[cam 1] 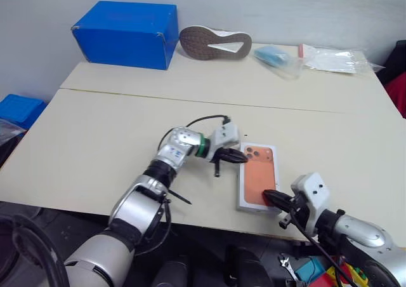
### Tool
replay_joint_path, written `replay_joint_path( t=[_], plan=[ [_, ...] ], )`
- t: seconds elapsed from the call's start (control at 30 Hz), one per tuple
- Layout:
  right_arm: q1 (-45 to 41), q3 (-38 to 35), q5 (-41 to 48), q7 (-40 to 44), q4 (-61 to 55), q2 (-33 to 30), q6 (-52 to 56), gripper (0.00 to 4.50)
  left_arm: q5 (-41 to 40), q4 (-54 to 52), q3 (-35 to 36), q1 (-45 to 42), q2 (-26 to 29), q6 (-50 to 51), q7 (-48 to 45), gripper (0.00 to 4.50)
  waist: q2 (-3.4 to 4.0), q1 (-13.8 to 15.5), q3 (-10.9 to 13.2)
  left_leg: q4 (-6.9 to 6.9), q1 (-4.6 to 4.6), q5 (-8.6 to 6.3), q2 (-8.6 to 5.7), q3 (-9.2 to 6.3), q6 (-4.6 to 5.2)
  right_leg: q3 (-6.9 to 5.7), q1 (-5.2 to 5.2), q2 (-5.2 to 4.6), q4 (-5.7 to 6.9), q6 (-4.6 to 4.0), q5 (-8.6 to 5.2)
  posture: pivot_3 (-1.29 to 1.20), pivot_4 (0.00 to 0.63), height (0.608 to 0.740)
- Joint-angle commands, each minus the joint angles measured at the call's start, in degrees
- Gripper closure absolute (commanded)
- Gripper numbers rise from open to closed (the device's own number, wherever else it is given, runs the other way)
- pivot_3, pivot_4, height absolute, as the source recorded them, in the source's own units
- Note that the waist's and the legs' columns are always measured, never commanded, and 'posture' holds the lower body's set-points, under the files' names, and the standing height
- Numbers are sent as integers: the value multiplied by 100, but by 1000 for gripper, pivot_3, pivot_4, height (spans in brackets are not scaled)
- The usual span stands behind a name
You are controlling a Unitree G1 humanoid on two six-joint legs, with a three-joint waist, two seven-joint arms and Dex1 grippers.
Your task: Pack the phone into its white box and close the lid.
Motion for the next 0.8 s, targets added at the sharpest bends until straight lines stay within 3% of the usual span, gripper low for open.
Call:
replay_joint_path(
  t=[0.03,0.2,0.33,0.4,0.57,0.8],
  plan=[
    [217,-1145,488,1139,-128,-549,-346,3892,-491,-1541,106,693,870,784,-939,2982,9,-36,6,-5,5,-1,1,2,-1,11,0,-1,0,0,0,0,150,740],
    [500,-2302,858,2904,678,-1397,-559,2204,-1103,-3325,537,1779,2500,1806,-1545,1337,12,-6,10,-12,15,-4,17,-7,-11,43,2,5,3,-13,-7,0,150,740],
    [215,-2672,878,3881,1690,-1974,-661,774,-1483,-4155,1130,2424,3431,2308,-1484,65,20,30,14,-14,23,-7,13,-12,-6,50,16,-6,-6,-16,-9,0,150,740],
    [-48,-2740,869,4256,2195,-2237,-670,109,-1769,-4511,1537,2655,3757,2649,-1343,0,24,24,17,-16,22,-9,12,-11,-2,56,17,-6,-14,-16,-9,0,150,740],
    [-619,-2643,619,4822,3110,-2679,-886,47,-2284,-5240,2343,3126,4187,3076,-973,0,35,10,29,-19,19,-11,12,-14,-4,56,15,-5,-18,-17,-10,0,150,740],
    [-1164,-2324,472,4622,3265,-2482,-1001,47,-2834,-5721,2602,3338,3996,3100,-574,0,60,10,43,-20,22,-11,14,-11,-11,56,14,-4,-13,-18,-10,0,150,740]
  ],
)
